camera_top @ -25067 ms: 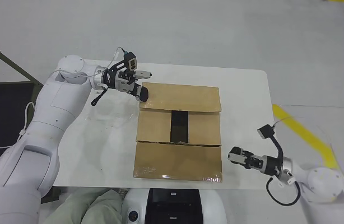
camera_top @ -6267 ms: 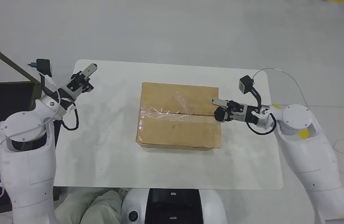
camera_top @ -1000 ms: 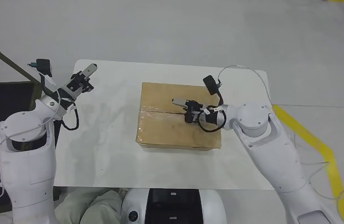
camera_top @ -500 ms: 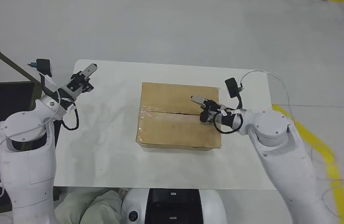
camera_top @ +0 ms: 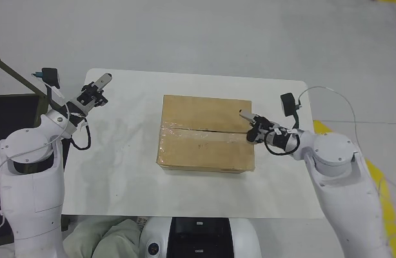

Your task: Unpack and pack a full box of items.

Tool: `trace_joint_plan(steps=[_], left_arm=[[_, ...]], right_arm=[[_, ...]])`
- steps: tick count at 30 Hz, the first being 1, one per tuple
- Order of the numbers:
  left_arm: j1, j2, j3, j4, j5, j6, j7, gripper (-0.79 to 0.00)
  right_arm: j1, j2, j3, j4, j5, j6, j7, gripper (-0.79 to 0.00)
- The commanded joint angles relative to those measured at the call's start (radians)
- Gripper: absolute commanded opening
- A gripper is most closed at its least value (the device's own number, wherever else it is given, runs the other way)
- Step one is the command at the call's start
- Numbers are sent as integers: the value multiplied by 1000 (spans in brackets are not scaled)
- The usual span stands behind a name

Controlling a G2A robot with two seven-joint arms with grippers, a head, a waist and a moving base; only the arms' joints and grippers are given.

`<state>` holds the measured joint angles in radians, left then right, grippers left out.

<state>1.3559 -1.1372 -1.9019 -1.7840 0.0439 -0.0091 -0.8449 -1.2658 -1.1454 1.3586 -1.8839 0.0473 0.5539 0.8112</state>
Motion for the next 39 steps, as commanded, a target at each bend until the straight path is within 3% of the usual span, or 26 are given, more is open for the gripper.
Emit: trace_joint_plan(steps=[1,22,33,39], left_arm=[[0,0,0,0,0,0,0,0],[0,0,0,0,0,0,0,0],[0,0,0,0,0,0,0,0],[0,0,0,0,0,0,0,0]], right_arm=[[-10,3,9,-4,3,-2,0,0],[-137,22,117,-20,107,-87,-56,0],[-243,15,207,-65,197,-299,-258,0],[-295,17,267,-89,194,-381,-310,0]])
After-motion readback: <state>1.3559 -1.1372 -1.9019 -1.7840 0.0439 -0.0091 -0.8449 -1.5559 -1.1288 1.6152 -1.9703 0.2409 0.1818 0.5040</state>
